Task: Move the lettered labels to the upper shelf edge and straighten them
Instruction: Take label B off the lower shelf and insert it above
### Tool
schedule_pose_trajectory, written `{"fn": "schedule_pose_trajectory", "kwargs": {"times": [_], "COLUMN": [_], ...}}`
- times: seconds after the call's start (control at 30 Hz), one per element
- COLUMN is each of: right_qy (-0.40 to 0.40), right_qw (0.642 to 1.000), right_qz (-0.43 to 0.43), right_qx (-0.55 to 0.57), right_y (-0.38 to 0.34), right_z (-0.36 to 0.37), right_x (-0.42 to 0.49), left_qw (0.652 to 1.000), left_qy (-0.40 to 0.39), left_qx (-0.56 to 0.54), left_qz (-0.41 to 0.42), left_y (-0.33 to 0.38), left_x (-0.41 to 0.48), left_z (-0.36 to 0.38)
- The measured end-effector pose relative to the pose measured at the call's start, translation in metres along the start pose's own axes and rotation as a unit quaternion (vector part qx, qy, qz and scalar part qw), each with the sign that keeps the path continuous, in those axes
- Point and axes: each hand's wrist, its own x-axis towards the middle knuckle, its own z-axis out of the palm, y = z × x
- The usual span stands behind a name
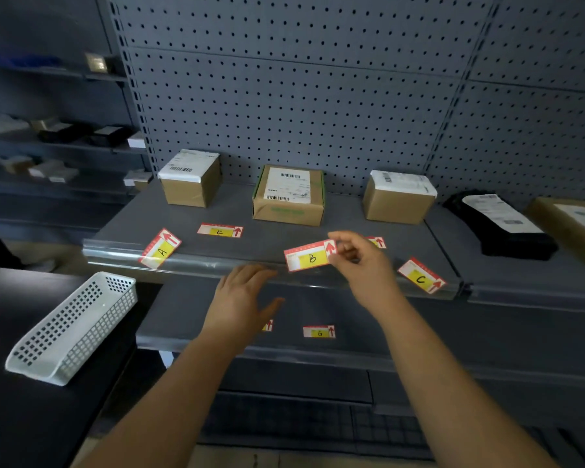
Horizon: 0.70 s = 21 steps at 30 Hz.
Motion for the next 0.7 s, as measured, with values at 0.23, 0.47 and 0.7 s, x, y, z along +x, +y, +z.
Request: {"fn": "schedule_pose_trajectory", "kwargs": {"times": [0.23,0.47,0.7], "right_qy": [-0.041,-0.042,-0.015], "right_qw": [0.999,0.999,0.999], "right_qz": [-0.017,-0.006,0.023], "right_qx": [0.012,0.017,0.023], "right_y": [0.010,0.012,0.003], "right_z": [-0.008,-0.008,-0.002], "right_x": [0.022,0.025,0.014], "left_qw": [0.997,0.994,0.994], "left_qy": [0.047,0.076,0.071], "left_qx": [0.057,0.073,0.080], "left_qz": [-0.034,-0.043,-0.034], "left_y": [0.008,0.005,-0.003], "left_x": [0.009,0.012,0.018], "left_z": [0.022,0.028,0.032]}}
